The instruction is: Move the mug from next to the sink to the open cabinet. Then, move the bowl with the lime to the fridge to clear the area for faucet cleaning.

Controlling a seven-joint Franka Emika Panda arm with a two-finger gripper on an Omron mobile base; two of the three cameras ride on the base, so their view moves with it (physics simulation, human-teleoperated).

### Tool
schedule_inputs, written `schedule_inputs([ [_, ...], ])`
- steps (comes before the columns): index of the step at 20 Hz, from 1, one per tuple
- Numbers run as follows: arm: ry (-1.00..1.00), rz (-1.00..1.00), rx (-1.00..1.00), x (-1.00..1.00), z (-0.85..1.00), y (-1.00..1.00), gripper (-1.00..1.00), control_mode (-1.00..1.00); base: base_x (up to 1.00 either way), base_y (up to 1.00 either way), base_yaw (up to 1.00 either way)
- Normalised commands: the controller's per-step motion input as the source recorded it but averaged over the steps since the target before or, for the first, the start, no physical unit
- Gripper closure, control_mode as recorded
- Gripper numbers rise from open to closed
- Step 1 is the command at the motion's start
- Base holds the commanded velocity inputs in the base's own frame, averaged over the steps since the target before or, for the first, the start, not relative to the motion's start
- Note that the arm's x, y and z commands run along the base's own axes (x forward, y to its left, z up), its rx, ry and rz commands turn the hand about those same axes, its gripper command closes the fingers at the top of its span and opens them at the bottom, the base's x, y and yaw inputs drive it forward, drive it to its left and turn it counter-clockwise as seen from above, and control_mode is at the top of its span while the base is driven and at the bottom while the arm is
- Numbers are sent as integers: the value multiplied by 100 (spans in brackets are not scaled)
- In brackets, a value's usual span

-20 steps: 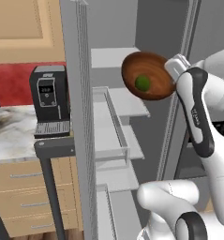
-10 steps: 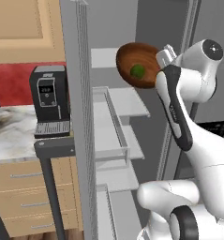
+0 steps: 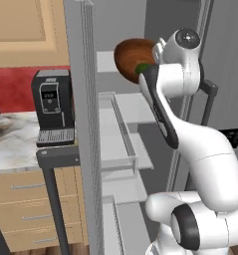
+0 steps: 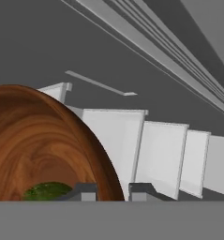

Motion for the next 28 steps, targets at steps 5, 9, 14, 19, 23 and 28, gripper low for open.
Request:
schedule_inputs([
  [5,0,0,3,29,5,0,100,-100,0,0,0],
  [9,1,0,2,66,1,0,100,-100,0,0,0],
  [14,7,0,3,77,0,0,100,-100,0,0,0],
  [19,10,0,3,85,0,0,100,-100,0,0,0],
  [23,8,-3,0,84,0,0,100,-100,0,0,0],
  [28,1,-3,0,66,0,0,100,-100,0,0,0],
])
